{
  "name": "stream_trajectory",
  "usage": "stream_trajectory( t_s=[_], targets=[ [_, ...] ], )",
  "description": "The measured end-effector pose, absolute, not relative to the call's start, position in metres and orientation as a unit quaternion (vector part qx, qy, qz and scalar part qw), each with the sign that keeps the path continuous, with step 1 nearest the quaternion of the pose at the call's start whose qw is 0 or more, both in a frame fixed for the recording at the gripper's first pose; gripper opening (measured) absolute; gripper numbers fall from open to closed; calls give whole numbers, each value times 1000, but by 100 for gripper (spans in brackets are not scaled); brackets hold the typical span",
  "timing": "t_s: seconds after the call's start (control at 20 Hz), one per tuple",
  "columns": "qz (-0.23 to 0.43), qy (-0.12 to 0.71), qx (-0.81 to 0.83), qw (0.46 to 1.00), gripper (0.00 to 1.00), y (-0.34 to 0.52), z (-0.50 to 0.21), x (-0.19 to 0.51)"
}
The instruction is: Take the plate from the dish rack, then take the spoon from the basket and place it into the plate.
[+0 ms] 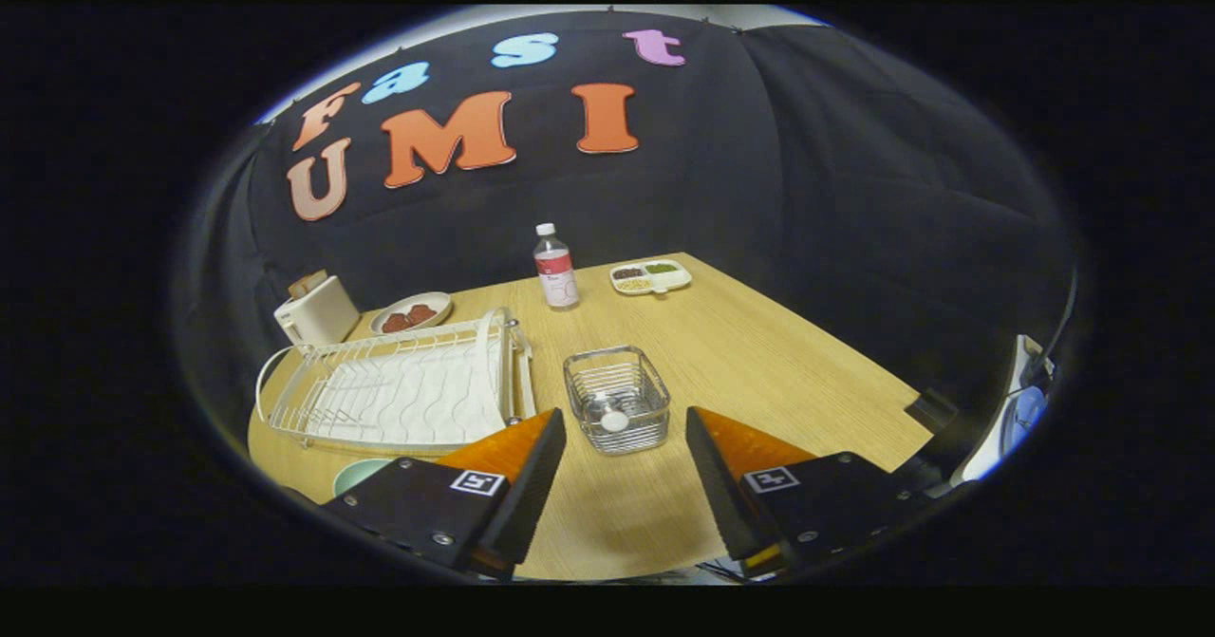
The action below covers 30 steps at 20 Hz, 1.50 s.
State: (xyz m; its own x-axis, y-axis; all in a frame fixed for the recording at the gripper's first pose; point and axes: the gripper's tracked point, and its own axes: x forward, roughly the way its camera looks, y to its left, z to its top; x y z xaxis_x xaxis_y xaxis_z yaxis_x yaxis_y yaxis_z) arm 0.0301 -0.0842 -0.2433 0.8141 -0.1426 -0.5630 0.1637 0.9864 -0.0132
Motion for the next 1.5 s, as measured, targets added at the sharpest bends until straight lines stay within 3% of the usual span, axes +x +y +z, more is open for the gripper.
stream_trajectory(
  t_s=[0.45, 0.55, 0.6, 0.95, 1.5],
  targets=[
    [-39, 304, 21, 952, 44, -76, -266, 61],
    [-38, 303, 15, 952, 34, -80, -269, 65],
    [-39, 300, 18, 953, 22, -81, -269, 66],
    [-41, 288, 9, 957, 6, -86, -250, 72],
    [-69, 253, 15, 965, 6, -90, -193, 43]
  ],
)
